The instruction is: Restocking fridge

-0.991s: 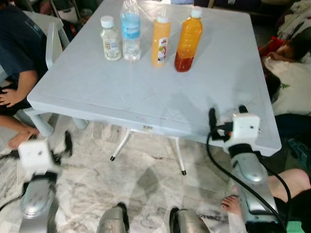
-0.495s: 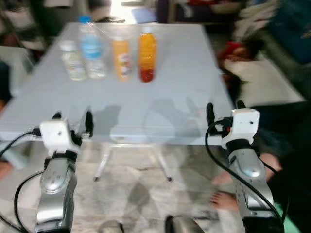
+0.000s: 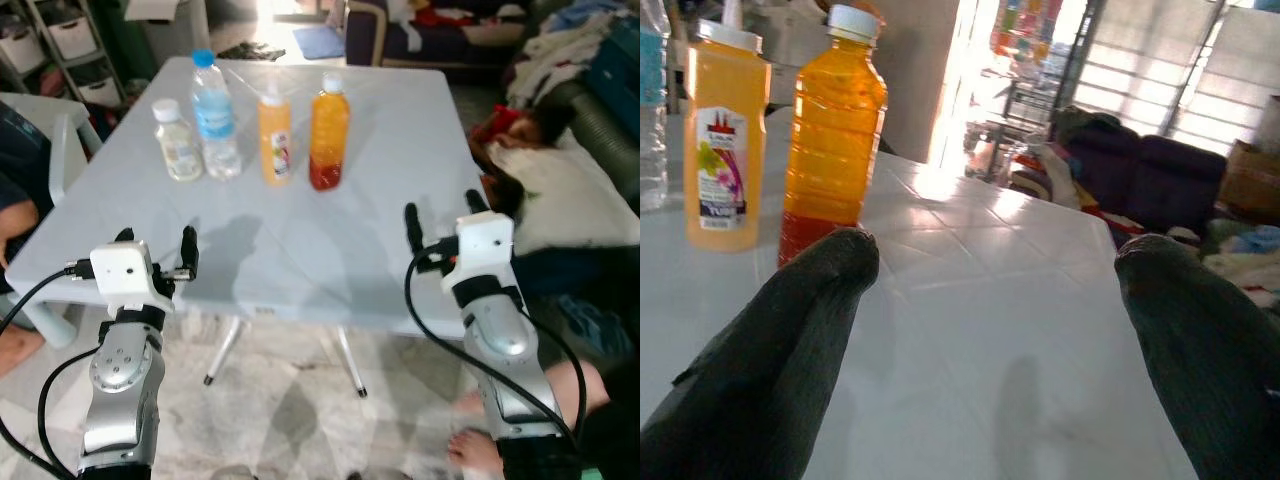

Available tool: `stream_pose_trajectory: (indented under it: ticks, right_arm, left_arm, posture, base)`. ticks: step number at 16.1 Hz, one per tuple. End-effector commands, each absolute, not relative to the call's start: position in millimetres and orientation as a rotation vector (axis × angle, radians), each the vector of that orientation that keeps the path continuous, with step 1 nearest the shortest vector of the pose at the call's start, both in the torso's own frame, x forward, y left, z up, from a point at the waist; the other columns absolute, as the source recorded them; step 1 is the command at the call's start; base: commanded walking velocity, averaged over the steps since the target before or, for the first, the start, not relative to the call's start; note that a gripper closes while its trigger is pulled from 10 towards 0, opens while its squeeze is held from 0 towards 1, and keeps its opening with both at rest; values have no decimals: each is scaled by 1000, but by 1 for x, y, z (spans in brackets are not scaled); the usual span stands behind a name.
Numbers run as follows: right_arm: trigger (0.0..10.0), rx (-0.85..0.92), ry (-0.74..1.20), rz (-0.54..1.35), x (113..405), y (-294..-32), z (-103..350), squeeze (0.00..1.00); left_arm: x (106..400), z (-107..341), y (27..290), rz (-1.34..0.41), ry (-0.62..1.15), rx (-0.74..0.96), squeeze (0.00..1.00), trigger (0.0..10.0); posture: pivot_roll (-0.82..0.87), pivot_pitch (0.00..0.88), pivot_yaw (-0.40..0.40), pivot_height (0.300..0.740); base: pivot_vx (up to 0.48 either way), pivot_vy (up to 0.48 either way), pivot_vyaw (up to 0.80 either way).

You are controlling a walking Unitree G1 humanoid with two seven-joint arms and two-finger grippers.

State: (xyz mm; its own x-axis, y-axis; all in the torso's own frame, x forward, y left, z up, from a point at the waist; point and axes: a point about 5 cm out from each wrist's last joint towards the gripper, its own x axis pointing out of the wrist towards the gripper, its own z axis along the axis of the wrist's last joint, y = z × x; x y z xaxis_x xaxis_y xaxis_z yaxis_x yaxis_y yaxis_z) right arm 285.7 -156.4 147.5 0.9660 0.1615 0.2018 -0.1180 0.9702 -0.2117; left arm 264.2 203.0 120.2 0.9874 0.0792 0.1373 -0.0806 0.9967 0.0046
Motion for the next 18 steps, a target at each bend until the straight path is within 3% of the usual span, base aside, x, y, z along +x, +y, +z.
stream_pose_trajectory:
  ticks: [1,5,18]
  right_arm:
    - [10000,-205,-230,150,287,-155,149,0]
    - [10000,-199,-240,160,290,-152,150,0]
    - [10000,-215,-254,193,293,-145,149,0]
  left_arm:
    - [267,121,203,74,-139,19,0,10000]
    - [269,119,201,69,-132,15,0,10000]
    - [262,116,206,66,-127,32,0,10000]
  posture:
    - [-53,58,11,740]
    - [-52,76,12,740]
    - [-34,84,12,740]
  base:
    - [469,0,0]
    - [463,0,0]
    - [0,0,0]
